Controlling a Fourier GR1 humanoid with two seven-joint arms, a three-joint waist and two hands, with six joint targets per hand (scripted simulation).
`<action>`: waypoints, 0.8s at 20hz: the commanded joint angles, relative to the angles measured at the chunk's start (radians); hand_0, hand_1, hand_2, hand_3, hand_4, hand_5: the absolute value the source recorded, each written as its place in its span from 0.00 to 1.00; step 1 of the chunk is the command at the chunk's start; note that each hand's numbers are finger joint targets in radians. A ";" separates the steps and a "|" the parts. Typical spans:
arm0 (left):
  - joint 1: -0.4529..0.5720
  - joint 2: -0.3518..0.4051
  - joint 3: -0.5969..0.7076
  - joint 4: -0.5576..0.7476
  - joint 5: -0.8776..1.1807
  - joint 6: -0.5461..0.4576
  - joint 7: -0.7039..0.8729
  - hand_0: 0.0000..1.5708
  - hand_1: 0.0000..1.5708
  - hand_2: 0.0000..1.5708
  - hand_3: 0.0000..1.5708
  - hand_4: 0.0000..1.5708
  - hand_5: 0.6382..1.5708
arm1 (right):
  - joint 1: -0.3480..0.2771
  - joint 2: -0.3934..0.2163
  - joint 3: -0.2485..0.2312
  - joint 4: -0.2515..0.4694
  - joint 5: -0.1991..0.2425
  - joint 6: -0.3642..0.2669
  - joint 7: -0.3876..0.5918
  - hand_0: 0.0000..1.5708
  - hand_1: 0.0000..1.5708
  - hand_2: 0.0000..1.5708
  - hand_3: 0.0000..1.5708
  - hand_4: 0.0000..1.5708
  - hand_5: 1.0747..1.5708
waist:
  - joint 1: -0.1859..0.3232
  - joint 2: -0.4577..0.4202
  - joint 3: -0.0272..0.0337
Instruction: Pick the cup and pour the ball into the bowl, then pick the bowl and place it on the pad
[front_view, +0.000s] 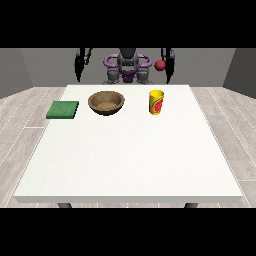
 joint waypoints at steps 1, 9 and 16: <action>-0.009 0.017 0.002 -0.060 0.002 0.000 0.035 0.00 0.00 0.00 0.00 0.00 0.95 | -0.004 -0.026 -0.009 -0.055 -0.004 0.007 0.034 0.00 0.00 0.00 0.00 0.00 0.99 | -0.004 -0.148 0.0027; 0.133 -0.060 -0.133 -0.206 0.182 0.015 0.006 0.00 0.00 0.00 0.00 0.00 0.96 | 0.076 0.055 -0.079 -0.052 -0.130 -0.005 -0.039 0.00 0.00 0.00 0.00 0.00 0.99 | 0.069 -0.322 0.0057; 0.126 -0.048 -0.118 -0.335 0.076 0.041 -0.044 0.00 0.00 0.00 0.00 0.00 0.90 | 0.036 0.035 -0.085 -0.140 -0.146 0.035 -0.040 0.00 0.00 0.00 0.00 0.00 0.99 | 0.044 -0.125 0.0052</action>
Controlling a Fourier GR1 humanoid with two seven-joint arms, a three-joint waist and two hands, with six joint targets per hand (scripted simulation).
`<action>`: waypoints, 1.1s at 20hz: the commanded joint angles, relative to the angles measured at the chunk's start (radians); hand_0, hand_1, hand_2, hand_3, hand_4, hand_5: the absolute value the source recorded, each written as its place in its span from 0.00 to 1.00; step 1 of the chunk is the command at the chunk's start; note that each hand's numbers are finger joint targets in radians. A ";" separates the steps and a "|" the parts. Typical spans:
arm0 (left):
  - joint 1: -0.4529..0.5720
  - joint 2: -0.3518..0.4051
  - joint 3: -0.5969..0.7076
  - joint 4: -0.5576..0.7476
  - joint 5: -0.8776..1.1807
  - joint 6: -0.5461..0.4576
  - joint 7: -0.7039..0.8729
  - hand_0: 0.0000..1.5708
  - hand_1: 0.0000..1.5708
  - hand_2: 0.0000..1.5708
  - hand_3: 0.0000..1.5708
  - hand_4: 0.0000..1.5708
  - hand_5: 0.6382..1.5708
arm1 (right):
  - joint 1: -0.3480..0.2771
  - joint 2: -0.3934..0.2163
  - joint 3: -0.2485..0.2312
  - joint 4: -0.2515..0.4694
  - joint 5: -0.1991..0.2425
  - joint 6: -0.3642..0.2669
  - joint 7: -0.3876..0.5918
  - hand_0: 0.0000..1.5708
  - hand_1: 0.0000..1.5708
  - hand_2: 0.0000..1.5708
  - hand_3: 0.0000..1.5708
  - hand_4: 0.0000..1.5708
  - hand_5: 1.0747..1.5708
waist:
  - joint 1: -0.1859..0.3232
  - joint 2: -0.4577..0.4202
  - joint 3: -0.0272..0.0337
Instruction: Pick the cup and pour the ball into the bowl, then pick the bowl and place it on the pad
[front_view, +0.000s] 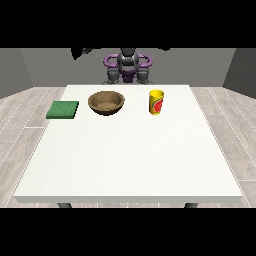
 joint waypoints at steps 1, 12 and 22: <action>-0.027 0.028 0.021 -0.023 -0.015 -0.027 -0.058 0.00 0.00 0.00 0.00 0.00 0.89 | -0.036 0.012 -0.024 0.047 -0.008 0.009 -0.095 0.00 0.00 0.00 0.00 0.00 0.99 | 0.011 0.108 0.0001; -0.319 0.105 0.226 0.267 -0.076 -0.003 -0.276 0.00 0.00 0.00 0.00 0.00 0.68 | -0.209 -0.045 -0.048 0.129 -0.040 0.111 -0.219 0.00 0.00 0.00 0.00 0.00 0.98 | -0.085 0.407 -0.0004; -0.472 0.112 0.276 0.583 -0.101 0.003 -0.378 0.00 0.00 0.00 0.00 0.00 0.67 | -0.268 -0.100 -0.093 0.283 -0.047 0.165 -0.258 0.00 0.00 0.00 0.00 0.00 0.98 | -0.123 0.363 -0.0002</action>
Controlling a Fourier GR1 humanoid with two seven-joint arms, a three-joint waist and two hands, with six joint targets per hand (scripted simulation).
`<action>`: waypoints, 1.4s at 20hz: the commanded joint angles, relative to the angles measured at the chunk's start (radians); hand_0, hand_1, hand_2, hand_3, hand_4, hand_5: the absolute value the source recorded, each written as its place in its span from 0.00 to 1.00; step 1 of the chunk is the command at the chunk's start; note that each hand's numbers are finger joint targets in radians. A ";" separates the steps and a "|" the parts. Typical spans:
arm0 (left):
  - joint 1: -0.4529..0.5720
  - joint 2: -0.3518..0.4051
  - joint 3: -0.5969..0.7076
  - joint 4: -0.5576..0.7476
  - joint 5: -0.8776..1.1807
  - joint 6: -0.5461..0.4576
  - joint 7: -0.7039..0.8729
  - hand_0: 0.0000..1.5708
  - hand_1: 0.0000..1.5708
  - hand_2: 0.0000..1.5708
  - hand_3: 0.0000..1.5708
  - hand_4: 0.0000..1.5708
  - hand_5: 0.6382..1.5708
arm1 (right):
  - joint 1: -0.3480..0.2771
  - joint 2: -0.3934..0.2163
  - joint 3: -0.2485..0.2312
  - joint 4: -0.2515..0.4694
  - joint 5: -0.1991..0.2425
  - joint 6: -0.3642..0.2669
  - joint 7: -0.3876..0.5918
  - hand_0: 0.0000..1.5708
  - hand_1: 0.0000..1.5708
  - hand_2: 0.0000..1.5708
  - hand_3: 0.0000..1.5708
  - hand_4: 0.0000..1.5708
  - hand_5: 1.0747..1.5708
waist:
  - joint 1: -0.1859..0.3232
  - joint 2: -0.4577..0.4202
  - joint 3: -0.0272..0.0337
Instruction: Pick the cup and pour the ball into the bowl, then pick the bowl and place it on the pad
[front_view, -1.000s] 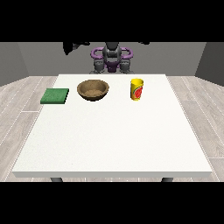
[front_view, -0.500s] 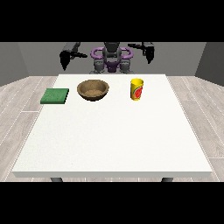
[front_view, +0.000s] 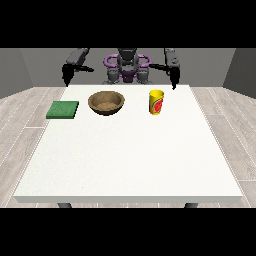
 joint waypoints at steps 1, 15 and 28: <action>-0.052 -0.035 0.008 0.156 -0.047 0.053 -0.121 0.00 0.00 0.00 0.00 0.00 0.65 | -0.010 0.022 0.019 0.037 0.016 0.001 -0.040 0.00 0.00 0.00 0.00 0.00 0.98 | -0.025 0.008 0.0000; -0.218 -0.026 0.074 0.482 -0.040 0.073 -0.327 0.00 0.00 0.00 0.00 0.00 0.66 | -0.095 -0.100 -0.094 0.279 -0.034 0.127 -0.192 0.00 0.00 0.00 0.00 0.00 0.97 | -0.022 0.081 0.0002; -0.239 -0.005 0.066 0.633 -0.245 0.457 -0.449 0.85 0.85 1.00 1.00 0.55 0.93 | -0.150 -0.210 -0.163 0.280 -0.111 0.229 -0.197 0.00 0.00 0.00 0.00 0.00 0.97 | -0.125 0.163 0.0006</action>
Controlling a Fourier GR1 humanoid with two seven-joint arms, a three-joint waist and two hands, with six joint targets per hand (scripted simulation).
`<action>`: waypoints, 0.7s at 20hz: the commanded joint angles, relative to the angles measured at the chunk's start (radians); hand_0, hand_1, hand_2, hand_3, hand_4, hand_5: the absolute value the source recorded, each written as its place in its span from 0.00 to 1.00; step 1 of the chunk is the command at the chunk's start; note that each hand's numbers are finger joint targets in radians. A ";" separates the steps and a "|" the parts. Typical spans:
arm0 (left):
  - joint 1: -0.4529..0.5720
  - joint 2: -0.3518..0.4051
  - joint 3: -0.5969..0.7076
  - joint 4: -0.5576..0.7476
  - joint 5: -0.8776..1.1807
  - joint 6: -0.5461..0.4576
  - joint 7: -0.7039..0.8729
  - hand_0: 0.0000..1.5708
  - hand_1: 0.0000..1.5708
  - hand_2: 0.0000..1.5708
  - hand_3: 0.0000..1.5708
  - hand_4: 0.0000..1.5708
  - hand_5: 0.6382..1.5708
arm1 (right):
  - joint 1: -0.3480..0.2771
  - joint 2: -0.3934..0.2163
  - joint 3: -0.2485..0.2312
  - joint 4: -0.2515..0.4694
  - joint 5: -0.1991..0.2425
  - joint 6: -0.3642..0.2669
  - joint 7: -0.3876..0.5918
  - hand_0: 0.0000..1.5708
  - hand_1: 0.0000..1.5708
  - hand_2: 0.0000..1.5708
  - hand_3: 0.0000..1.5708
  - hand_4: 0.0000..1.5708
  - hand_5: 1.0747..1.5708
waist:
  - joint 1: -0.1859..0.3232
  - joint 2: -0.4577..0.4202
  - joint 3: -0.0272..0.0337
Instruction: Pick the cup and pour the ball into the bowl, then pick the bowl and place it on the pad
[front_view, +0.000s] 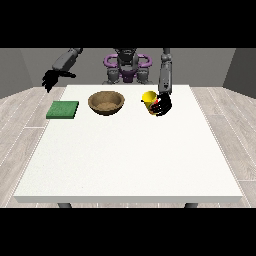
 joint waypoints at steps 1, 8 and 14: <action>-0.005 -0.039 -0.014 0.055 -0.057 0.129 -0.007 0.85 0.85 1.00 1.00 0.55 0.93 | -0.009 -0.078 -0.042 0.037 -0.020 0.053 -0.005 0.00 0.00 0.00 0.00 0.00 0.97 | -0.022 0.020 -0.0033; -0.064 -0.028 -0.165 0.010 -0.223 0.176 0.244 0.86 0.86 1.00 1.00 0.63 0.96 | 0.004 -0.071 -0.061 0.220 0.005 0.024 -0.010 0.00 0.00 0.00 0.00 0.00 0.97 | 0.089 -0.179 -0.0005; -0.064 -0.063 -0.332 -0.026 -0.411 0.168 0.481 0.89 0.89 1.00 1.00 0.69 1.00 | 0.092 -0.114 -0.091 0.339 0.023 0.026 -0.003 0.00 0.00 0.00 0.00 0.00 0.98 | 0.176 -0.362 -0.0009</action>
